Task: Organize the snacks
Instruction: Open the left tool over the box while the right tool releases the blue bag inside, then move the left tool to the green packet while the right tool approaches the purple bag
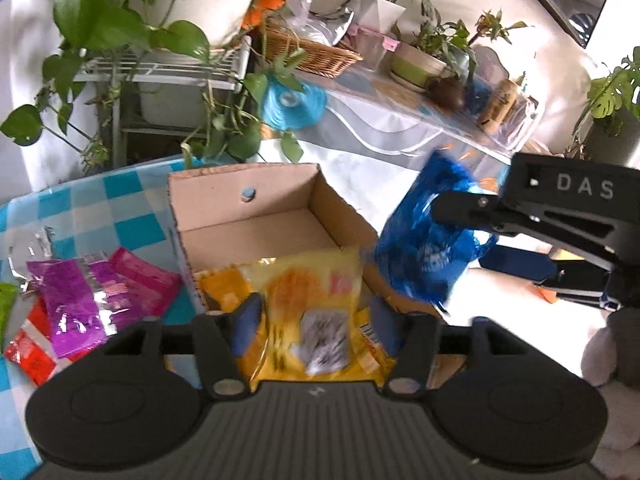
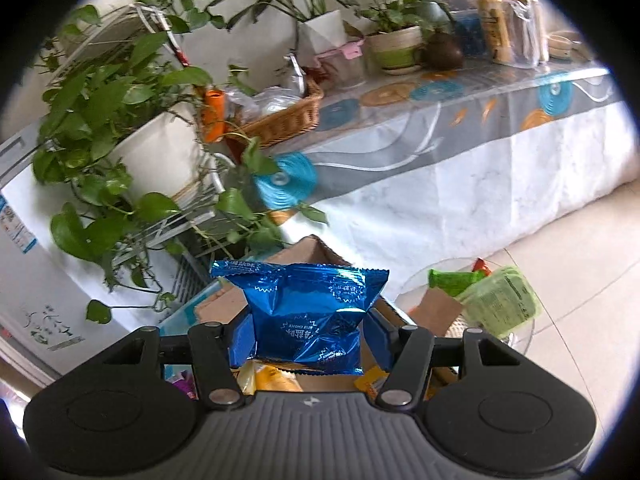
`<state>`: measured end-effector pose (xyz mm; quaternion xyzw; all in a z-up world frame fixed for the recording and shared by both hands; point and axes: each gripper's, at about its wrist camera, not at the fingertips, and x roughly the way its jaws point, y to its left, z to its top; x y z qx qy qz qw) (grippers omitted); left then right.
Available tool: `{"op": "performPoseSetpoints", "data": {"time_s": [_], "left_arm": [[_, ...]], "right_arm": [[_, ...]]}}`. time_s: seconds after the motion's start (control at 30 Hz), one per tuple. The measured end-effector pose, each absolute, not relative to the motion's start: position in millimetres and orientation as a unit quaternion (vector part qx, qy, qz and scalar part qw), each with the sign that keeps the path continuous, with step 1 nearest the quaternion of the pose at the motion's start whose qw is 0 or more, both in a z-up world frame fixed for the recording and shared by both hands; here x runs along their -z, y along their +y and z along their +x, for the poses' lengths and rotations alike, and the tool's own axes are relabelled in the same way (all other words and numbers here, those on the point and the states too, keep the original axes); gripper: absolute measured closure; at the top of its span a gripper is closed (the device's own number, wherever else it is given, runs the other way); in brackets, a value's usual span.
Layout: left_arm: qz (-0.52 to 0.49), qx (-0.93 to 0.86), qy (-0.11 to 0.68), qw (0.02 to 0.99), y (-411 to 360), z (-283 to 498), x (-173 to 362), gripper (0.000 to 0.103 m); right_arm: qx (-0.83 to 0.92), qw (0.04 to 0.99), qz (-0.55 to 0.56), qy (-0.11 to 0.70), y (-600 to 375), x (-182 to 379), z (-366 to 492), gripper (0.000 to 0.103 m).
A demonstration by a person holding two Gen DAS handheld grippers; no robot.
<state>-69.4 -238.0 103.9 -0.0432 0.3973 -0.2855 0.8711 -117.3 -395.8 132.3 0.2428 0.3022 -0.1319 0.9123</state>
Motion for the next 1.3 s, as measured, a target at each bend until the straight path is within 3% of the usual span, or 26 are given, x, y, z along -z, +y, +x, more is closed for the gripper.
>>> {"op": "performPoseSetpoints", "data": {"time_s": [0.13,0.37,1.3], "left_arm": [[-0.039,0.287,0.387,0.875,-236,-72,-107,0.024],[-0.034,0.274,0.379,0.883,-216,-67,-116,0.018],[-0.018,0.131,0.392,0.911,-42,-12,-106,0.013]], "right_arm": [[0.133,0.911,0.25,0.299,-398,-132,-118,0.031],[0.123,0.911,0.257,0.299,-396,-132,-116,0.028],[-0.016,0.916,0.22,0.334,-322,-124,-78,0.026]]}}
